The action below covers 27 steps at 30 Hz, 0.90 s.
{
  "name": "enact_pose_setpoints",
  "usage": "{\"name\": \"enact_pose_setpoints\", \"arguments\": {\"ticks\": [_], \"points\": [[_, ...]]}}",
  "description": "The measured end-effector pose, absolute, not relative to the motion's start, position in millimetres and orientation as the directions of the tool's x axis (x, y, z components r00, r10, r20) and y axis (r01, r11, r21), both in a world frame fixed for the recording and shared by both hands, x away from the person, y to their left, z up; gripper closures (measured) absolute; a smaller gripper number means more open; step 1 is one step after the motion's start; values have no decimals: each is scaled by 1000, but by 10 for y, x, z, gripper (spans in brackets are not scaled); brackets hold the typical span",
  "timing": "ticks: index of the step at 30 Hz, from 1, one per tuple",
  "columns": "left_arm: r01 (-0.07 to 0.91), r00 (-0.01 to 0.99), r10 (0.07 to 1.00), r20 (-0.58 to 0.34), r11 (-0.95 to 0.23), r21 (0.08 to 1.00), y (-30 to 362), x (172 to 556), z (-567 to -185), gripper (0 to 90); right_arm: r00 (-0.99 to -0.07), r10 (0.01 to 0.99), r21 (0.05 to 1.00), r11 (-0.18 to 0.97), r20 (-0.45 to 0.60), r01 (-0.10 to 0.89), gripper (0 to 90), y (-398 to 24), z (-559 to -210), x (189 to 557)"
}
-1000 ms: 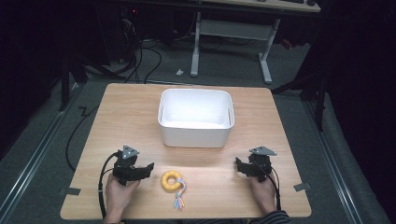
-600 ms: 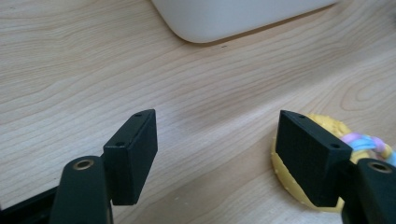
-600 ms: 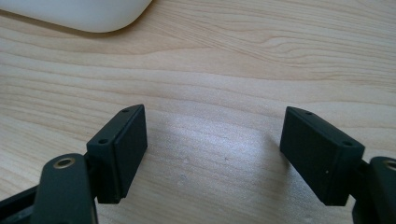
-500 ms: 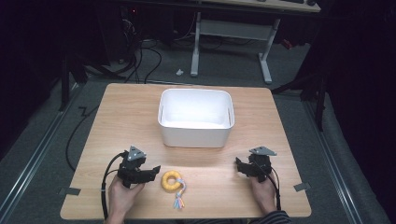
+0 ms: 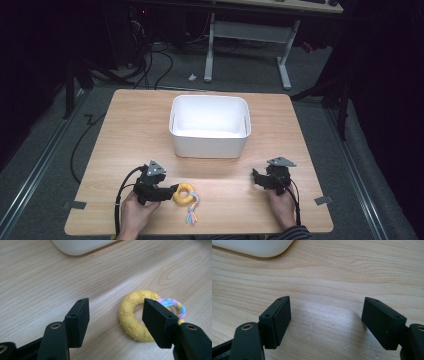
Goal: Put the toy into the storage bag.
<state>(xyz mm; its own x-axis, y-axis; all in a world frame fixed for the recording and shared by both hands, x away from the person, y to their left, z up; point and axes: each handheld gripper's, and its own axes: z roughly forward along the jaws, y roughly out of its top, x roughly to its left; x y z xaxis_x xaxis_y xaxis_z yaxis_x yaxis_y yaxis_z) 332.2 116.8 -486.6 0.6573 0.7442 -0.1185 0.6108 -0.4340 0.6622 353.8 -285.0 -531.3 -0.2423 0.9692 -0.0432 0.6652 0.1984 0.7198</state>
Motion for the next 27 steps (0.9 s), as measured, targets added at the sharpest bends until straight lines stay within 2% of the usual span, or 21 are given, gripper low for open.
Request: {"name": "enact_pose_setpoints", "arguments": {"ticks": [8,17,27], "points": [[602,680,729,-85,-488,632,1047,3324,-4899,411,-242,969,720,199,-45,664,236,-2849,-5312,3537],[621,683,722,-107,-497,606,978,3351,-4939,420,-241,969,720,203,-52,664,237,-2842,-5311,3533],[615,699,711,-70,-549,566,868,3366,-4976,475,-241,969,721,205,-54,661,237,-2840,-5312,3532]]}}
